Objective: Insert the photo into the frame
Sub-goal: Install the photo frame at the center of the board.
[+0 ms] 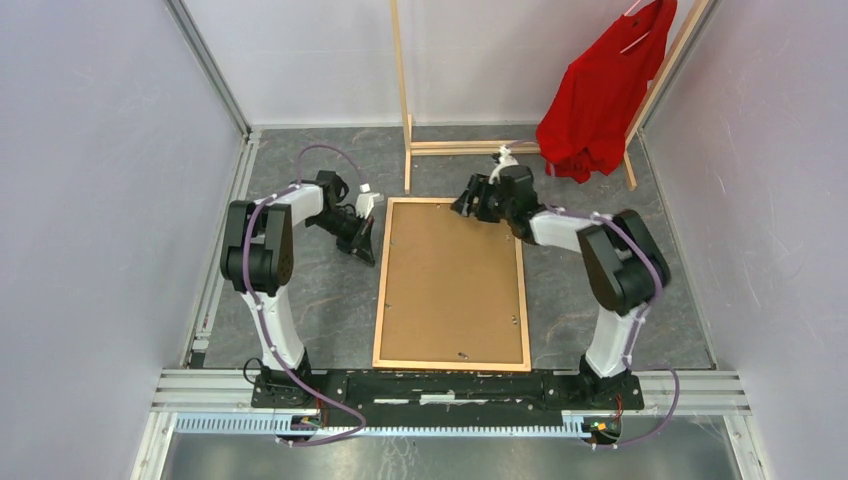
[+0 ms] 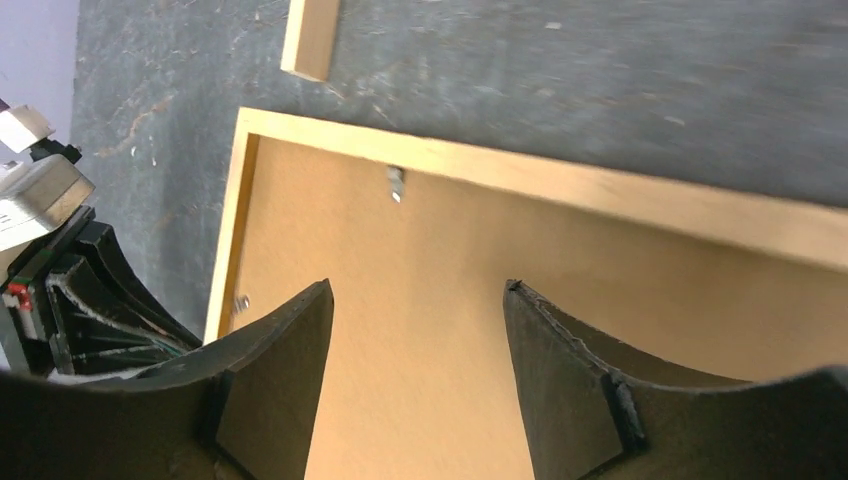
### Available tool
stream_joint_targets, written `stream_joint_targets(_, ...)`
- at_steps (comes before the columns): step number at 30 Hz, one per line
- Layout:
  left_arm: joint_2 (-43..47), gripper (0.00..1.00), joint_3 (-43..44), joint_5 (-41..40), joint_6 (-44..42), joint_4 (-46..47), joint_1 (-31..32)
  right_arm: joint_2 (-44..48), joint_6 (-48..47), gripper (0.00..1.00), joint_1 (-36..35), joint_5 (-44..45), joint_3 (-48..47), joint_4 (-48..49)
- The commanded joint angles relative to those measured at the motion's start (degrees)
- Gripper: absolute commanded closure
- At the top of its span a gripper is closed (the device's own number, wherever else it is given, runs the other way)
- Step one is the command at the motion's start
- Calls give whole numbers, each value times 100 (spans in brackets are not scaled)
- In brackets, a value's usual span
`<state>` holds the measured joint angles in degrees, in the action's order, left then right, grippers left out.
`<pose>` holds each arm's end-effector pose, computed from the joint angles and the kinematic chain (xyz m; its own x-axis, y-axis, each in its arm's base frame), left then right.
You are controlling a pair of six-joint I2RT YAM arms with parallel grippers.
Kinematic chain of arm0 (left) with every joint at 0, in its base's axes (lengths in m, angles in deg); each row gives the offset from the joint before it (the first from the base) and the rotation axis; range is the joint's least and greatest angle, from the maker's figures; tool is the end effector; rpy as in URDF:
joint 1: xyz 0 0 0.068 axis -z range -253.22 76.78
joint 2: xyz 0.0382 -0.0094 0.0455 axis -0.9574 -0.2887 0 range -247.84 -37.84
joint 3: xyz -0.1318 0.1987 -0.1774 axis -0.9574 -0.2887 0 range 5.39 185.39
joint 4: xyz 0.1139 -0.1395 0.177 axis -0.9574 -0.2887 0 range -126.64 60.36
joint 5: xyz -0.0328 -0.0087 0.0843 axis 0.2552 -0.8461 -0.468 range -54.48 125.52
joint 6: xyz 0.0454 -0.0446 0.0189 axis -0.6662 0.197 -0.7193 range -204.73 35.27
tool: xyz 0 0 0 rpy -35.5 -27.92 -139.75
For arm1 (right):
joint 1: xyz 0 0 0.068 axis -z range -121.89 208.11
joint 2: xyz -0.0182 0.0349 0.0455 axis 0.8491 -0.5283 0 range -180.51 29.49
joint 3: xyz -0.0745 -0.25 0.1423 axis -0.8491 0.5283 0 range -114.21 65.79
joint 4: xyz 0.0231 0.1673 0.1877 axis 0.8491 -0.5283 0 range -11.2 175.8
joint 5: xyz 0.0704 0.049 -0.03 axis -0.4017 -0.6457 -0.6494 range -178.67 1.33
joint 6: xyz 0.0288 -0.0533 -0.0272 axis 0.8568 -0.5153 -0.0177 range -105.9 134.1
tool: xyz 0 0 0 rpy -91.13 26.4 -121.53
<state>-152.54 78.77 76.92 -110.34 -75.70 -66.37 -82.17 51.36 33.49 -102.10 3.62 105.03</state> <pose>0.3557 -0.0779 0.1525 -0.8427 0.4278 -0.3268 0.5365 0.6167 -0.5761 0.3889 0.1915 0.1790 -0.7205 0.3175 -0.6165 -0.1903 0.7644 0.6160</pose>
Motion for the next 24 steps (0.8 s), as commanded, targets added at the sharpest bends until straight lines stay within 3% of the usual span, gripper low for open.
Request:
stream_joint_targets(1,642,88,-316,-733,-639,-213,-13,1539,-623,27,314,593,883,-465)
stream_joint_targets(6,1033,89,-913,-1218,-713,48,203,3092,-1047,20,497,1510,2091,-1304)
stream_joint_targets(9,1181,90,-1115,-1240,-525,235,300,3794,-1120,19,601,1562,2733,-1580)
stream_joint_targets(17,1212,88,-1020,-1008,-287,215,431,5082,-1082,19,605,635,3993,-2192)
stream_joint_targets(24,1020,71,-797,-867,48,344,475,5760,-1221,21,604,-254,4197,-2779)
